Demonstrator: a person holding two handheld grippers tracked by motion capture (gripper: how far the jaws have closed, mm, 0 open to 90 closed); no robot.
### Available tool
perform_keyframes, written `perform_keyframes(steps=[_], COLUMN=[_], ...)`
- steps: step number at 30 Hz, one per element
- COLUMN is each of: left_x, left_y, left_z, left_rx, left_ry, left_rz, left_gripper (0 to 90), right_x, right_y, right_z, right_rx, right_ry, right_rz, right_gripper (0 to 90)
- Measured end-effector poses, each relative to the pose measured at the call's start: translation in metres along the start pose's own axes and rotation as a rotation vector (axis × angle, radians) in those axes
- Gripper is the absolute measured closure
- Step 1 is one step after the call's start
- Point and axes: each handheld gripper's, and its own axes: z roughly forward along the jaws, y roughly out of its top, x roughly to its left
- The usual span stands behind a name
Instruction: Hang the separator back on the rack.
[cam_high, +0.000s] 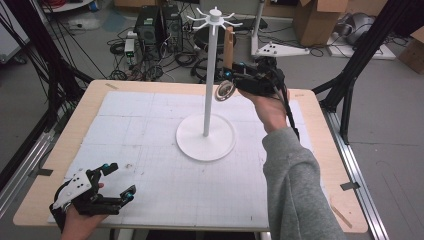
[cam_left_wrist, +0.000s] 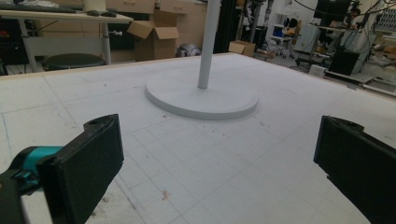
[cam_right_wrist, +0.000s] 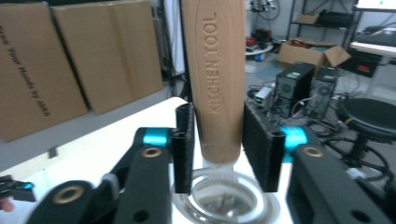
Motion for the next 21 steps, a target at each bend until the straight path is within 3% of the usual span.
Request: perform_keyframes(steps=[10, 15, 18, 21], left_x=[0.004, 0.004, 0.002, 0.001], left_y=[0.001, 0.003, 0.004, 0.004], left_z=[0.005, 0.009, 0.012, 0.014], left_rx=[-0.012, -0.015, -0.015, -0.011], left_ry=[0.006, -0.004, -0.005, -0.009], left_rz=[-0.021, -0.016, -0.016, -0.011], left_gripper=[1.9, 1.9, 1.9, 1.9], right_x=[-0.010, -0.010, -0.006, -0.003], right_y=[-0.018, -0.032, -0.044, -0.059], right_z=[-0.023, -0.034, -0.038, -0.044], right_rx=[0.006, 0.068, 0.097, 0.106], right_ry=[-0.005, 0.038, 0.033, 0.033], right_rz=[0.014, -0.022, -0.053, -0.064], right_gripper=[37.8, 12.8, 0.7, 0.5])
